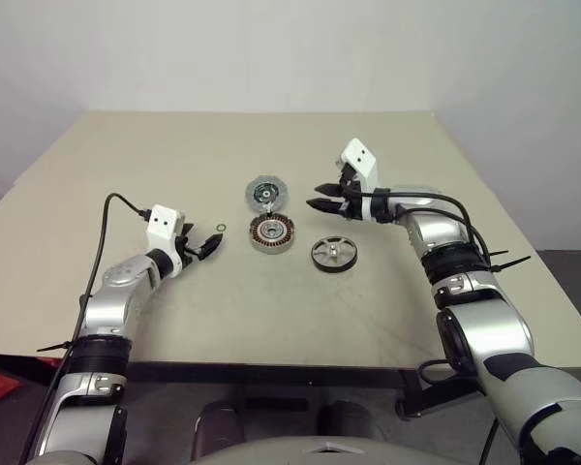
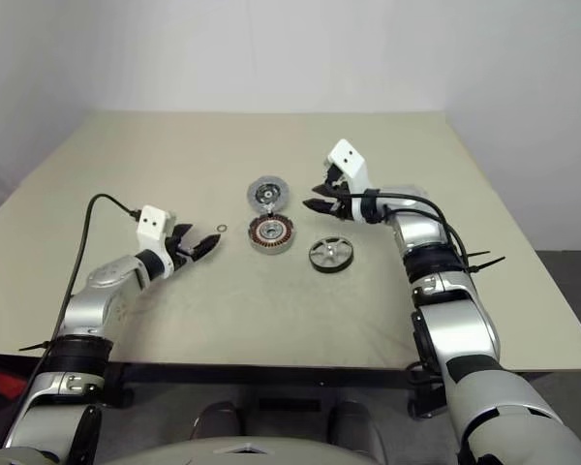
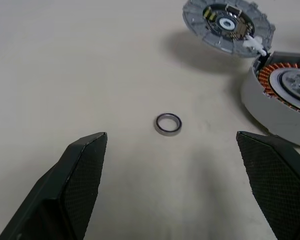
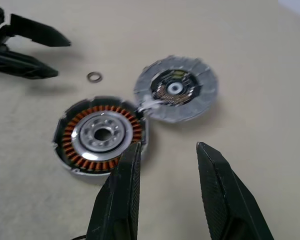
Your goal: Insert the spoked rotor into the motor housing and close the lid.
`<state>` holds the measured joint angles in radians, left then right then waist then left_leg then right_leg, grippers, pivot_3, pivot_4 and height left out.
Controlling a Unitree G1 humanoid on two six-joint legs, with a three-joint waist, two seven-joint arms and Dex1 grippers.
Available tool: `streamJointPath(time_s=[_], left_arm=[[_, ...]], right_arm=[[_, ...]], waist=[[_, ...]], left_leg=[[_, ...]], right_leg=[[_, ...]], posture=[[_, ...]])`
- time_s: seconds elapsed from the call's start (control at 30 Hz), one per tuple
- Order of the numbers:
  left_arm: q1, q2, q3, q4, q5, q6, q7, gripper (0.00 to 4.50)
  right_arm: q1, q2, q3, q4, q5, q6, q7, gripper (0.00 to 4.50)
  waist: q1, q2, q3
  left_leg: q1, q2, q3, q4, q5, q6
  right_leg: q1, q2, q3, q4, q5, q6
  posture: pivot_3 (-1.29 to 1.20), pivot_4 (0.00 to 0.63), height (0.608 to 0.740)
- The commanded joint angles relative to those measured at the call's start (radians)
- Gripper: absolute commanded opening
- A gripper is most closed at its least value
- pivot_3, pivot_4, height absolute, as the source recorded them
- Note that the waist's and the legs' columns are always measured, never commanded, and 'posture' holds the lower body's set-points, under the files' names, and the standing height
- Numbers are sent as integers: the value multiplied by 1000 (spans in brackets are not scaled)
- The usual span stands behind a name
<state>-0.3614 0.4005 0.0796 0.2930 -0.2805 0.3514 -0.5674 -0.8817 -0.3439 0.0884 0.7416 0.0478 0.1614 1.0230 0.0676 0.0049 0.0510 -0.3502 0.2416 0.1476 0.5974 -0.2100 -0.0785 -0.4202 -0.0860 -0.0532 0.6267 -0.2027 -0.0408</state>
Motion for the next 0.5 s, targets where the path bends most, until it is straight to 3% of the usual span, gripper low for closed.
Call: streamJointPath(time_s=[0.03,0.5], left_arm=[[-52,-2,-6,15,6,27,-7,4373],[-153,0,-96,143,154,-107,-4,4373]], right_arm=[[-16,2,-14,-53,27,-1,-3,1952],[-32,13,-21,-63,26,-10,-48,1952]], waist=[[4,0,0],[7,0,0]], left_leg=[[0,0,0,0,0,0],[0,-1,0,0,2,-3]], right_leg=[[0,0,0,0,0,0],[0,-1,0,-1,0,0]], posture=[[0,0,740],[0,0,740]])
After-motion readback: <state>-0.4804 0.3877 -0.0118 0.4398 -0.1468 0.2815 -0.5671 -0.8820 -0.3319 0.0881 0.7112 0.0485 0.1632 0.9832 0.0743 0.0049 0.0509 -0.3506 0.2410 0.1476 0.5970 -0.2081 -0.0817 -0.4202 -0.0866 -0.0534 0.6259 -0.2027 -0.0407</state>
